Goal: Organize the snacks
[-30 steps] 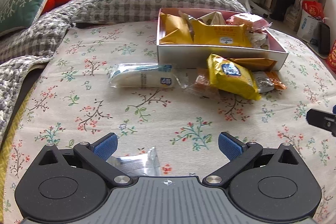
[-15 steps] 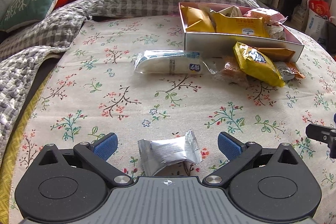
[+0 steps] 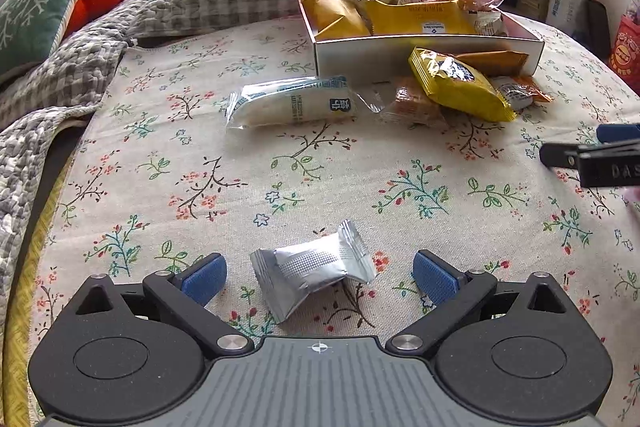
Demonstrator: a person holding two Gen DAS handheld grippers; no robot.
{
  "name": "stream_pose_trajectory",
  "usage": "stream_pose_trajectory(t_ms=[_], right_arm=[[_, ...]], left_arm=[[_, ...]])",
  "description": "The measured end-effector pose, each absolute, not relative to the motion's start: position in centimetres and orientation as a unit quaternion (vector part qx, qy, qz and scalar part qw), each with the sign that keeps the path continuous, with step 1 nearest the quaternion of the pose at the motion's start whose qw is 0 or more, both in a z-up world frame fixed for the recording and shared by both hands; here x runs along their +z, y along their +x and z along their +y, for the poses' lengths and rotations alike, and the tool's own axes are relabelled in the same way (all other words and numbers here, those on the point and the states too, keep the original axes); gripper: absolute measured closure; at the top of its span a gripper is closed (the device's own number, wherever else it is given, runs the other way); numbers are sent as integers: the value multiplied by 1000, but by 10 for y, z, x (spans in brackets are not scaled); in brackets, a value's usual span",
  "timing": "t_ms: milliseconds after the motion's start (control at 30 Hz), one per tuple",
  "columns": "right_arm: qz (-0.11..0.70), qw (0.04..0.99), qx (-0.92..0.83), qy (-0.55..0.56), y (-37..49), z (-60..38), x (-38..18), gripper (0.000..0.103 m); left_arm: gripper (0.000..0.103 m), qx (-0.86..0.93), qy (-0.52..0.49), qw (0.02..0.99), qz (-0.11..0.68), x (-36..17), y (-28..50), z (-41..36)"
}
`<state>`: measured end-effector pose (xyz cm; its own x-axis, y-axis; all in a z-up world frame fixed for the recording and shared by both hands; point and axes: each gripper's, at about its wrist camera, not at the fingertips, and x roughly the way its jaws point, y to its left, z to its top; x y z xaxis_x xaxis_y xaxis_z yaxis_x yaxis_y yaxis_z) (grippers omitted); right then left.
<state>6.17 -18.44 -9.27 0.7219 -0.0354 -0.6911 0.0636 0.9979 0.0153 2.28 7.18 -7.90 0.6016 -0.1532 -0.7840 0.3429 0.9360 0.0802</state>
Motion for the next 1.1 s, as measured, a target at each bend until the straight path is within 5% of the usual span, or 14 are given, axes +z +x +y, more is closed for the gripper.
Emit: stream_pose_trajectory(t_ms=[200,367,667,1100], right_arm=[[371,927,-42,26,78,-196,-93,0],[373,926,-43,26,91,-200,-92,0],[353,936,4,8,101,-198,-94,0],[345,934,84,-21,93,-178,-83,57]], left_arm=[[27,-161,106,884,425,-75,20,70],[59,-163,103,886,421,-71,21,64],[68,-139,87,897,410,-72,32,56],[62,-165,64,908,380,-70,46,30]])
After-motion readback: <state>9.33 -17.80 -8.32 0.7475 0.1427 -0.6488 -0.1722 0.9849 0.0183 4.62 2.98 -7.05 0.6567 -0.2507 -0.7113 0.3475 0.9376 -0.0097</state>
